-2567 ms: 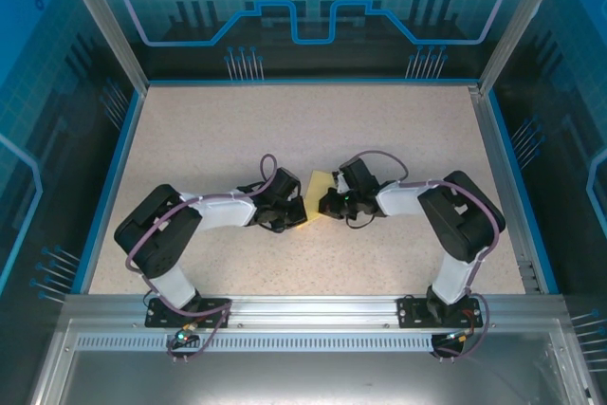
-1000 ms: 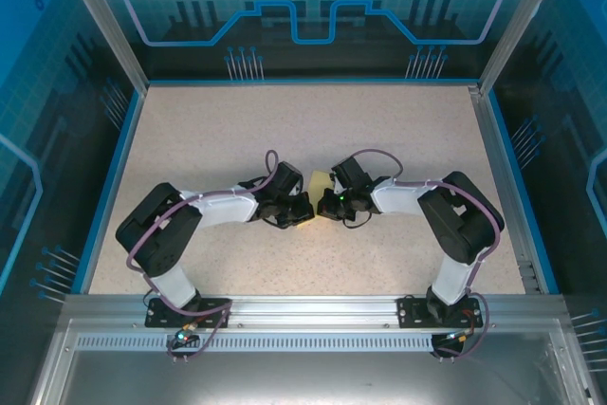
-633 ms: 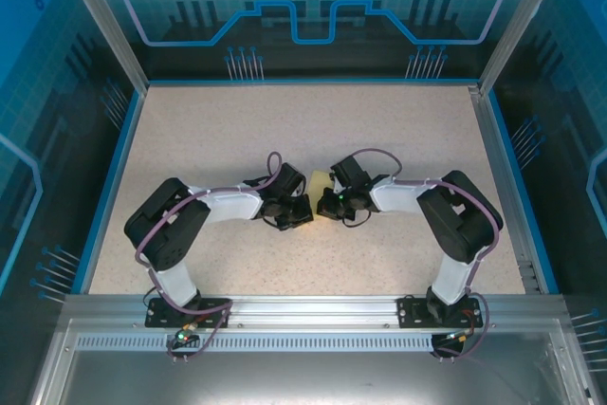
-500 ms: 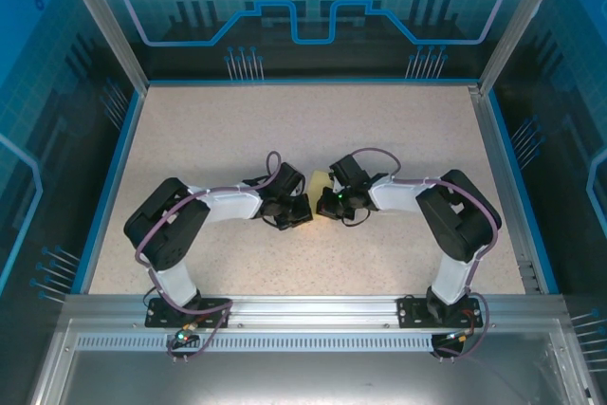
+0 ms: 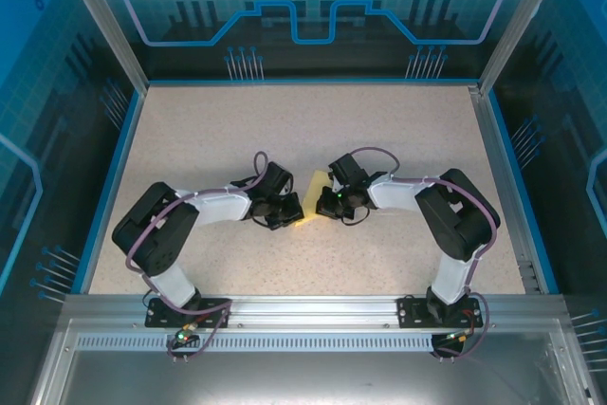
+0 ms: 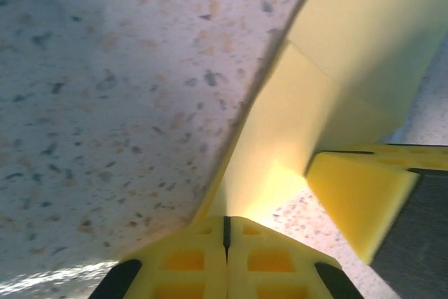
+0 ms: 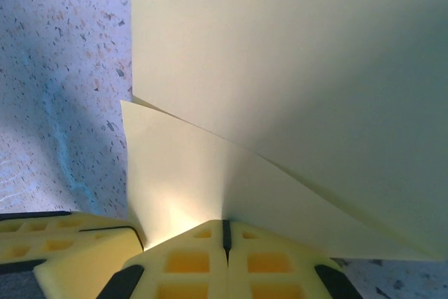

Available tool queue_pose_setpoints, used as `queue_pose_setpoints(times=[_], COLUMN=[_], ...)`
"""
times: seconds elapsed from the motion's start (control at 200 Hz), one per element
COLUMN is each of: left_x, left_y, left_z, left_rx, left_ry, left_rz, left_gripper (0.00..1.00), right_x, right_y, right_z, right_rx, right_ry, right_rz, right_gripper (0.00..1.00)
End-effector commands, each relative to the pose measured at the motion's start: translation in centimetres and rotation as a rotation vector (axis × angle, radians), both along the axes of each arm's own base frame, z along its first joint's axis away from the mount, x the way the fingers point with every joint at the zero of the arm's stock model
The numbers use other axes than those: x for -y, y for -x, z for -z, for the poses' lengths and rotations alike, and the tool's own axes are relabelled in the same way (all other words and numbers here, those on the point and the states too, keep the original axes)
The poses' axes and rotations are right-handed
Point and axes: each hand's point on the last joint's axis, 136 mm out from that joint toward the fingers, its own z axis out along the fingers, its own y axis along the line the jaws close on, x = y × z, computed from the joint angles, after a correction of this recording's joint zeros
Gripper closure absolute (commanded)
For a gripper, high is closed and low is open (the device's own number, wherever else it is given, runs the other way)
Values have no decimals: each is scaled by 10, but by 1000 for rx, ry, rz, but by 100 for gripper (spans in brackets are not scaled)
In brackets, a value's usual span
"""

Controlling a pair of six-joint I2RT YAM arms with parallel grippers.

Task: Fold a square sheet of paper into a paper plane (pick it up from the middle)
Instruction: Third fold the triangle at the center of the table.

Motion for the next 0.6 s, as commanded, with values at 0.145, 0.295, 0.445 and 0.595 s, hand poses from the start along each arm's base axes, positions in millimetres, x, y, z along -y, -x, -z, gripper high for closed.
queue_pose_setpoints(times=[0.145,0.295,0.445,0.595], left_x=[17,11,-3,-17], left_y=[-5,4,17,28], left_z=[-2,12,27,40], left_rx=[-11,-59,-96,-125], left_ry=[79,50,-1,-18], left_rz=[20,22,14,-6], left_gripper=[93,93,93,94], right_x=[29,29,30,32], right_y=[16,17,18,19], right_z=[37,39,41,42], right_rx=[-91,-98,-103,-108], right_ry=[147,150,155,160], right_rz=[33,32,33,35], right_gripper=[100,100,100,100])
